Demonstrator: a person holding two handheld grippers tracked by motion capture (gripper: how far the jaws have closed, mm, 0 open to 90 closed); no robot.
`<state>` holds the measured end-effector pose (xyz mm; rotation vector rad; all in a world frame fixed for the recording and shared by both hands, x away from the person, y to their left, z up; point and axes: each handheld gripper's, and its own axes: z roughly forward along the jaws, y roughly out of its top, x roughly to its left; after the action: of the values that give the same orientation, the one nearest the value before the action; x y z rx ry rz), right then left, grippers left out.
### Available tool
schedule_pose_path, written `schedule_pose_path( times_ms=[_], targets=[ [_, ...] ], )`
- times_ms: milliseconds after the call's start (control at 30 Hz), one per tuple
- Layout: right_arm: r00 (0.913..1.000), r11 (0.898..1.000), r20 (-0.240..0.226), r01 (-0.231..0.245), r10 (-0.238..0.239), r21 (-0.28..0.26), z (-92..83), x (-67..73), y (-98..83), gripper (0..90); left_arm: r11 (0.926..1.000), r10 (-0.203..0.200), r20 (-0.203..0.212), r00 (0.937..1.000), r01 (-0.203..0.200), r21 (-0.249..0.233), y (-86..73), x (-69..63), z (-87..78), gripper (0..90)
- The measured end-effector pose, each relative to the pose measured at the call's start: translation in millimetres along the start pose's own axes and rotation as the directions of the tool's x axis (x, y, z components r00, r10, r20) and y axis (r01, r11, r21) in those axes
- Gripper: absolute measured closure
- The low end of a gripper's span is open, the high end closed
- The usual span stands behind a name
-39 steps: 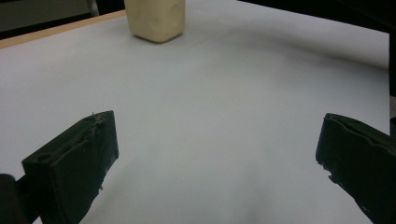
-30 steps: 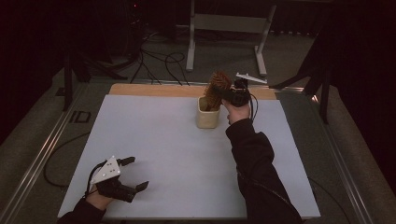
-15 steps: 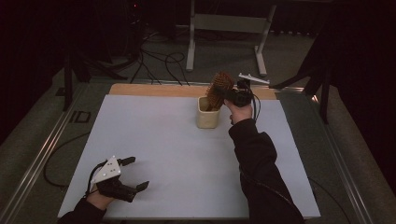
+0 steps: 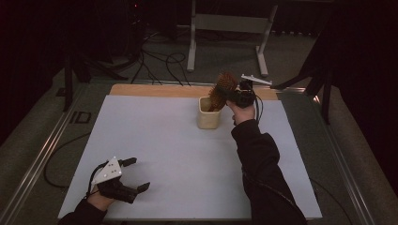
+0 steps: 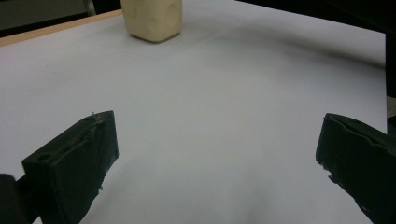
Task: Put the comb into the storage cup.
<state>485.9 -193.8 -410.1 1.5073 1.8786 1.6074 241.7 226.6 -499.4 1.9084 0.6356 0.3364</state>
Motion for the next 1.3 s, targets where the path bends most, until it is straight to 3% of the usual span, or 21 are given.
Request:
schedule_pose_path(
  times_ms=[367,533,900,1300],
  targets=[
    [0.9965,0.997,-0.041,0.074,-0.073,0.017,-7.3,-1.4,1.5,14.7,1.0000,0.000,0.002,1.0000,0.000,-0.003,0.4,-0.7,0.3,0.0],
    [0.9954,0.994,-0.022,0.094,-0.093,0.047,-10.3,-2.6,1.0,12.8,1.0000,0.000,0.006,1.0000,0.000,-0.002,0.2,-0.8,0.6,0.0],
    [0.9904,0.987,-0.028,0.137,-0.136,0.077,-22.7,-6.9,-0.2,9.4,1.0000,0.000,0.006,1.0000,0.000,-0.005,0.4,-1.1,0.8,0.0],
    [0.9825,0.980,-0.003,0.186,-0.186,0.075,-33.7,-7.6,-1.8,9.4,1.0000,0.005,0.002,1.0000,-0.005,-0.005,0.9,-1.3,-0.1,0.0]
  ],
)
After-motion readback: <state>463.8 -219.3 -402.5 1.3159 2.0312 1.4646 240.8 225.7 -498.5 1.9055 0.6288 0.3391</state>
